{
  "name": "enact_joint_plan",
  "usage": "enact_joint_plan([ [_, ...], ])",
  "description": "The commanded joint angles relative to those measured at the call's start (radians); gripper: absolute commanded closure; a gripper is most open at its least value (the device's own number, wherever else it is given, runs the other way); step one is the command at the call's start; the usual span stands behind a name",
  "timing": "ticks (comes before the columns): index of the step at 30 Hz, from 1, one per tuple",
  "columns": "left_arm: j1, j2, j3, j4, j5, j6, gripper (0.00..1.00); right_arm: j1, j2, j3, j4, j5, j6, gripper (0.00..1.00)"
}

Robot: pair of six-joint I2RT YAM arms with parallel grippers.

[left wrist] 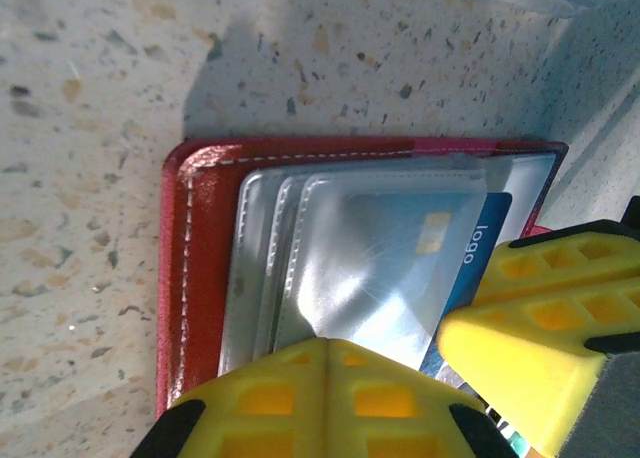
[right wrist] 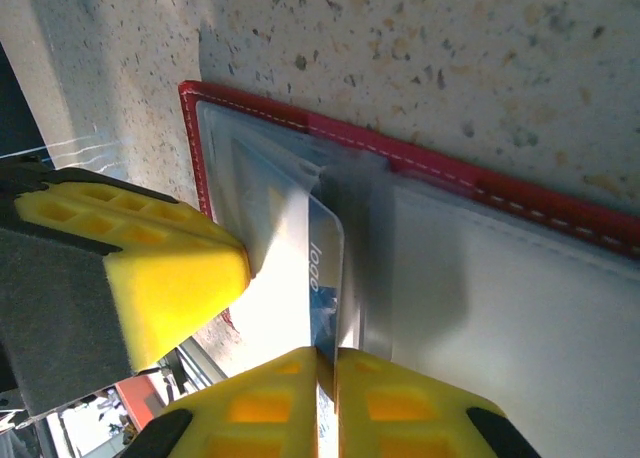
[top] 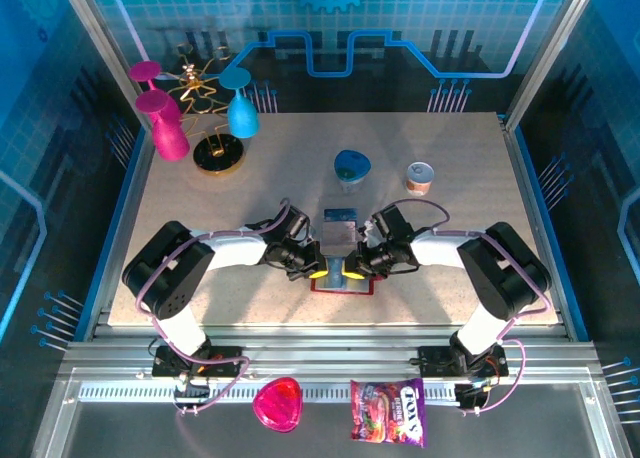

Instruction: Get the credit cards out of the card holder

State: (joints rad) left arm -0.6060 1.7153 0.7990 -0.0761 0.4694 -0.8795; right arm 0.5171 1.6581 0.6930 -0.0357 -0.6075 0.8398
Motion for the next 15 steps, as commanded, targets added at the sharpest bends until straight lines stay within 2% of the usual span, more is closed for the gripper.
enact_joint_plan([
  [1,-0.005,0.035,-0.020,-0.061,-0.015,0.027,0.97,-0.022,-0.032,-0.008,-0.025,-0.011,-0.021,0.90],
  [15,-0.005,0.021,-0.024,-0.067,-0.020,0.027,0.97,-0.084,-0.074,0.007,-0.198,0.014,-0.148,0.90],
])
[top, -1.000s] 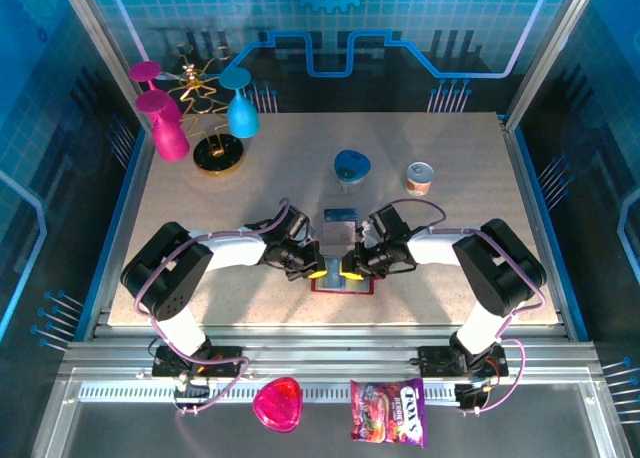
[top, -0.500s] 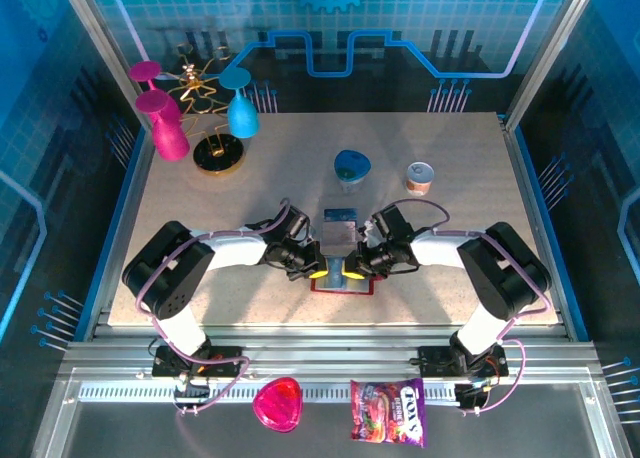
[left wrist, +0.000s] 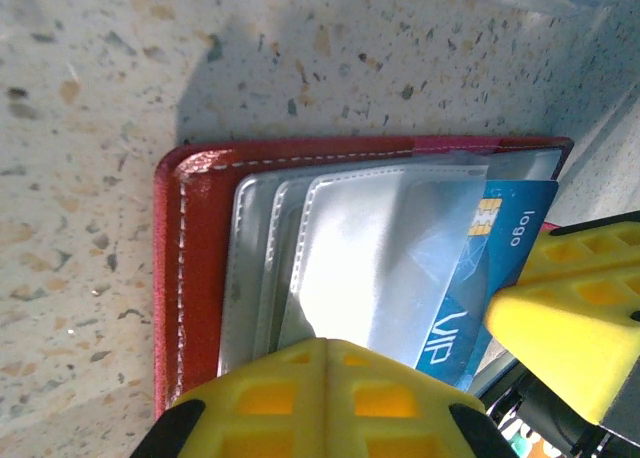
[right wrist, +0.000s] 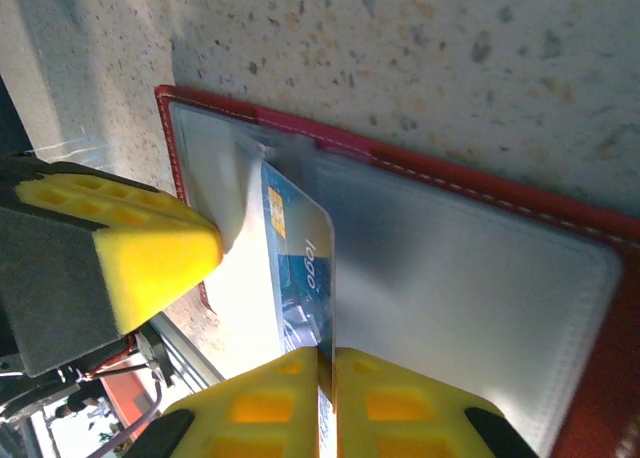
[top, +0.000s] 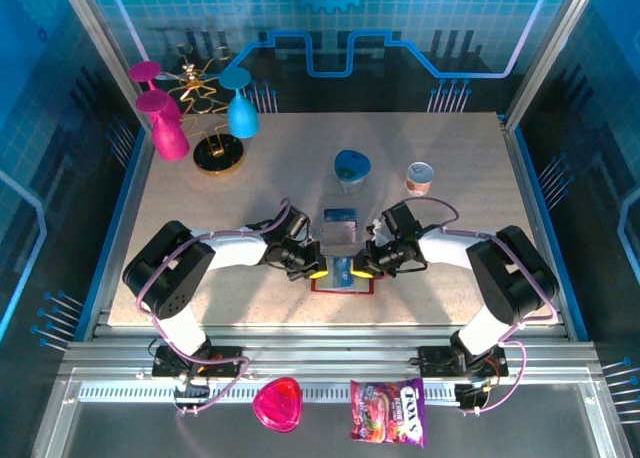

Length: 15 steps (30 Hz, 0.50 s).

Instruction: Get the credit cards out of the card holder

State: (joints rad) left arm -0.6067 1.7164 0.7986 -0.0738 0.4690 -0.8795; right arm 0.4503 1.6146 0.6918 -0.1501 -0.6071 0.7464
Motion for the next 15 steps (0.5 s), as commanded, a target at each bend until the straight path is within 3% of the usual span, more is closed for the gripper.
enact_joint_plan([
  [1,-0.004,0.018,-0.024,-0.070,-0.021,0.027,0.97,-0.020,-0.037,0.010,-0.100,0.018,-0.064,0.90],
  [15,-0.004,0.014,-0.025,-0.072,-0.020,0.027,0.97,-0.035,-0.085,0.053,-0.205,0.065,-0.108,0.90],
])
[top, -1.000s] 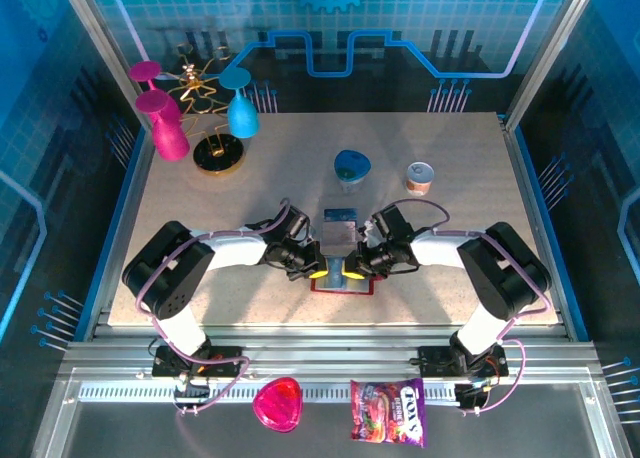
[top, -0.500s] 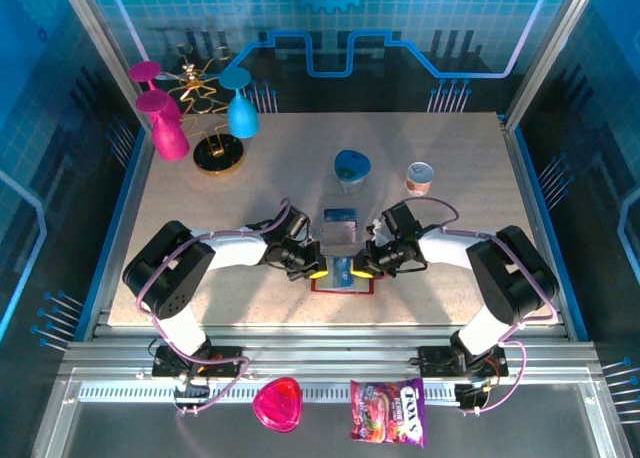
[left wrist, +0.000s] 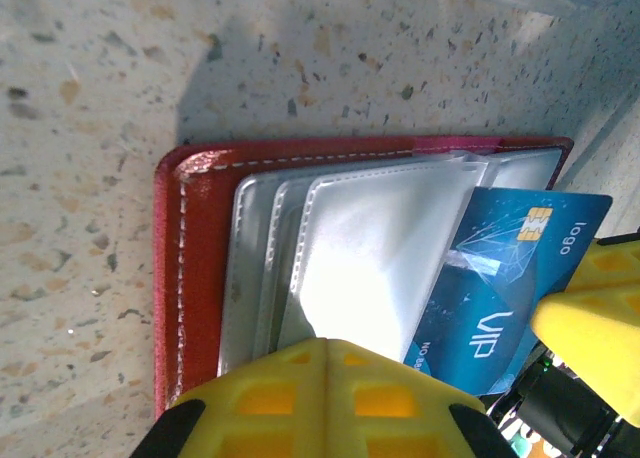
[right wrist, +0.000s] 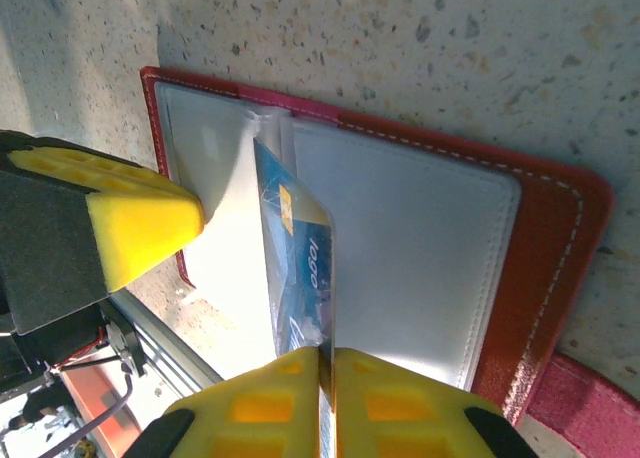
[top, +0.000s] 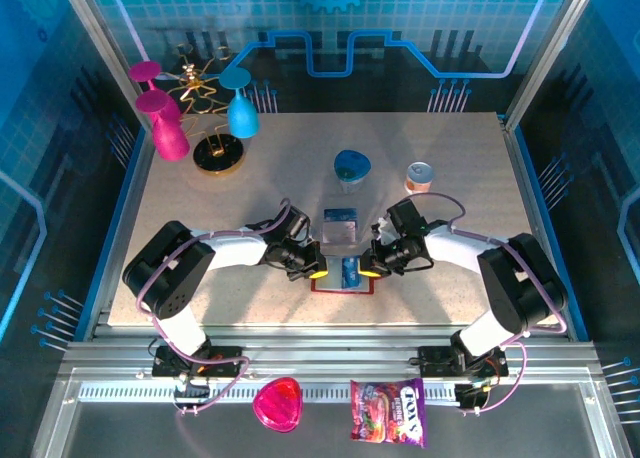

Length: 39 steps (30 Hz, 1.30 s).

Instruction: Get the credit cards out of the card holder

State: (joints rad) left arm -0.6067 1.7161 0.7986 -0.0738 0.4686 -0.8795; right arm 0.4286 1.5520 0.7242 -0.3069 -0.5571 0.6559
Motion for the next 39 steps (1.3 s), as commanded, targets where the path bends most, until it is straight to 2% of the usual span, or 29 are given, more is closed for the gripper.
enact_joint_plan([
  [1,-0.005,0.014,-0.026,-0.071,-0.020,0.027,0.97,-0.013,-0.023,0.023,-0.050,0.016,-0.017,0.89],
  [21,-0.004,-0.002,-0.033,-0.068,-0.017,0.025,0.97,0.006,-0.034,0.044,-0.088,0.060,-0.011,0.89],
  [31,-0.003,-0.032,-0.020,-0.065,-0.006,0.014,0.85,0.075,-0.010,0.057,-0.028,0.044,0.058,0.83],
  [39,0.007,-0.056,-0.010,-0.084,0.000,0.025,0.84,0.103,-0.041,0.070,-0.041,0.078,0.094,0.83],
])
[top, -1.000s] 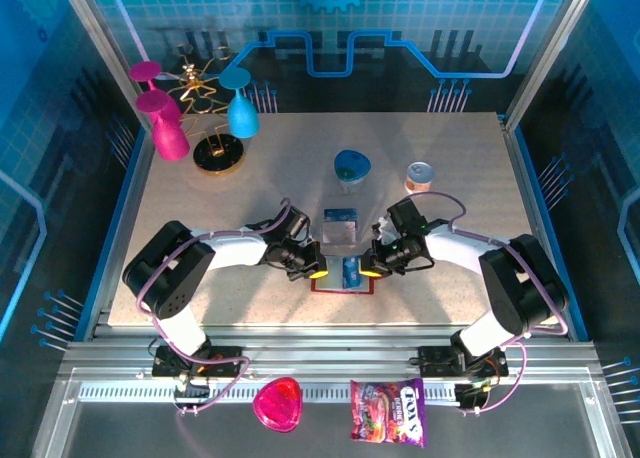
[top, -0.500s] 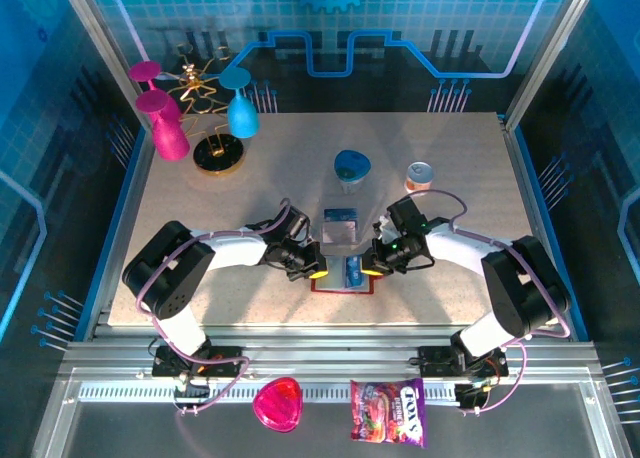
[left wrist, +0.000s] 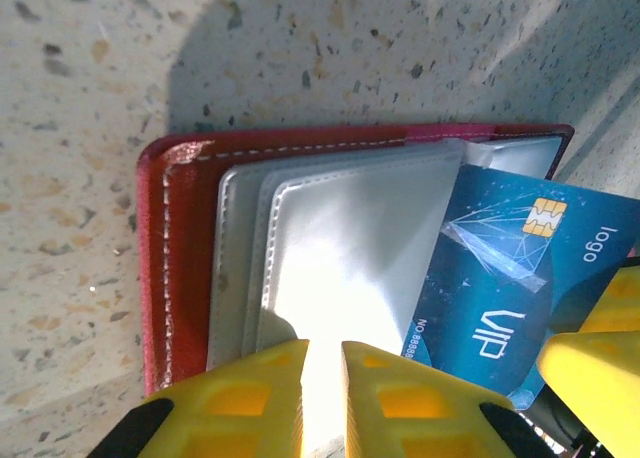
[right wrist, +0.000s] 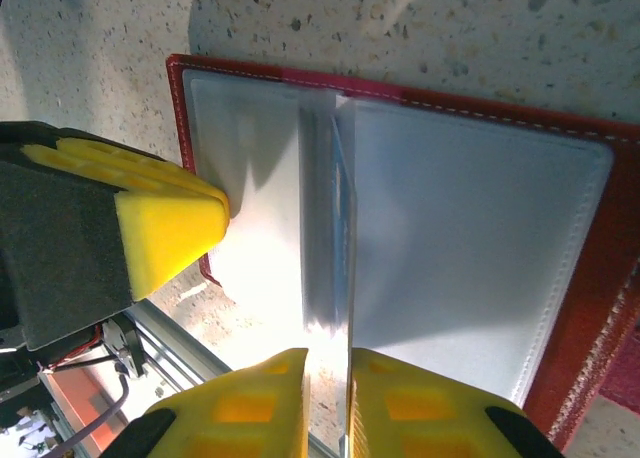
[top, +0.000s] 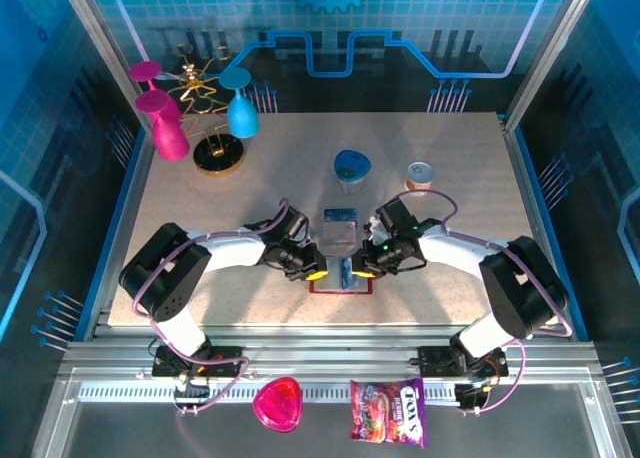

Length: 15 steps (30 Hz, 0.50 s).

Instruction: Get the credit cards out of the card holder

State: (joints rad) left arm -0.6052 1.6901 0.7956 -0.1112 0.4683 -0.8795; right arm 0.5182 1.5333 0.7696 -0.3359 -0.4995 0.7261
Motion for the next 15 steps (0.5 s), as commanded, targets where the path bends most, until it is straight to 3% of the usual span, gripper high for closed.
enact_joint_plan([
  [1,0.008,-0.031,-0.004,-0.049,0.002,0.026,0.84,0.015,-0.027,0.025,-0.016,0.025,0.025,0.83],
  [15,0.026,-0.047,0.006,-0.065,0.010,0.048,0.84,0.033,-0.042,0.023,-0.028,0.057,0.047,0.88],
])
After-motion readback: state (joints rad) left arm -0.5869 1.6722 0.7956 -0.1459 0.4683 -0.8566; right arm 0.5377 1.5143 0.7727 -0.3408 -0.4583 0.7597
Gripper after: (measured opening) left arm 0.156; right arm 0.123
